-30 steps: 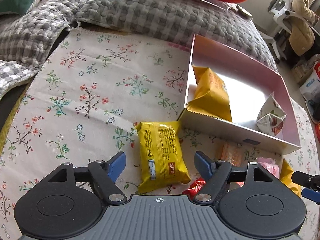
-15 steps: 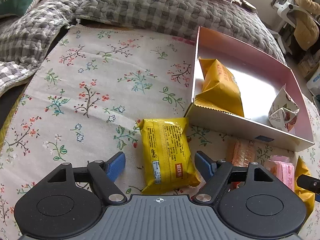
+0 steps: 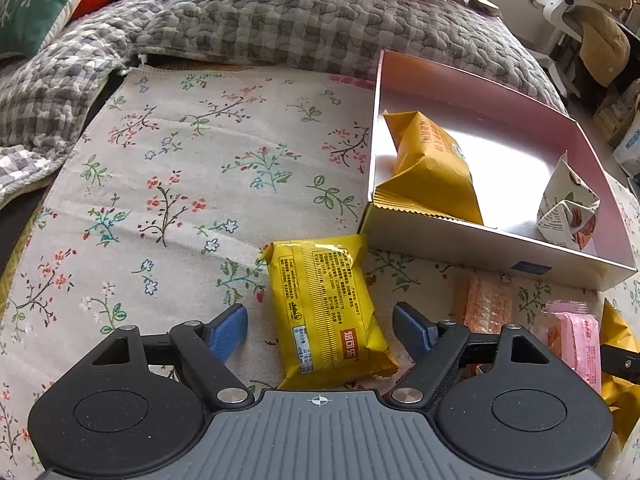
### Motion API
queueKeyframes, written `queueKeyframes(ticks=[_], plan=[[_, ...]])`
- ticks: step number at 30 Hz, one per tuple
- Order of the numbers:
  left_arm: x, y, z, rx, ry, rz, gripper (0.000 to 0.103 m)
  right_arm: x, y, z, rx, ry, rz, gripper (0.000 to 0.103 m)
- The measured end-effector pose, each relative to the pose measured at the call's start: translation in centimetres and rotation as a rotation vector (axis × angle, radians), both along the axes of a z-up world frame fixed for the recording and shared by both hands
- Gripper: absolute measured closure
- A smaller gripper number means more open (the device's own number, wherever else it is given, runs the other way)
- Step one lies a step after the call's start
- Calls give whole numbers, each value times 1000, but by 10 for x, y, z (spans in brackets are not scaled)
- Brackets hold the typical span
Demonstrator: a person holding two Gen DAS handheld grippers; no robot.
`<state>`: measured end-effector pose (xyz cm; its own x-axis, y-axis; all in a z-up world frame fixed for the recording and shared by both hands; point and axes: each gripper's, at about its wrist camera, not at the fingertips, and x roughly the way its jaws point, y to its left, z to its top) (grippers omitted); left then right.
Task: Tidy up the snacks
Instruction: 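Grasp the small yellow pack with the left gripper while the right grasps the large yellow pouch, then lift both yellow packs into the box and open both grippers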
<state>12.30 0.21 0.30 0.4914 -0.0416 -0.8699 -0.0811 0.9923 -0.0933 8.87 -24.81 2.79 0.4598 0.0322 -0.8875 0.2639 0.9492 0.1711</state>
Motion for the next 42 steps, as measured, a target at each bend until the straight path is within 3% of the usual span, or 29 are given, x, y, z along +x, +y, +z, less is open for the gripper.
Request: queueKeyframes(ticks=[7, 11, 17, 36, 42], plan=[[-2, -6, -2, 16, -21, -15, 28, 1, -1, 0, 6, -7, 4, 40], [-3, -6, -1, 27, -44, -15, 53, 0, -3, 1, 22, -17, -6, 57], [-2, 1, 1, -19, -51, 9, 68, -1, -4, 2, 35, -28, -8, 62], [-9, 9, 25, -79, -117, 18, 74, -7, -2, 19, 32, -125, 14, 65], [-14, 8, 37, -67, -152, 15, 74, -9, -3, 27, 5, -167, 9, 65]])
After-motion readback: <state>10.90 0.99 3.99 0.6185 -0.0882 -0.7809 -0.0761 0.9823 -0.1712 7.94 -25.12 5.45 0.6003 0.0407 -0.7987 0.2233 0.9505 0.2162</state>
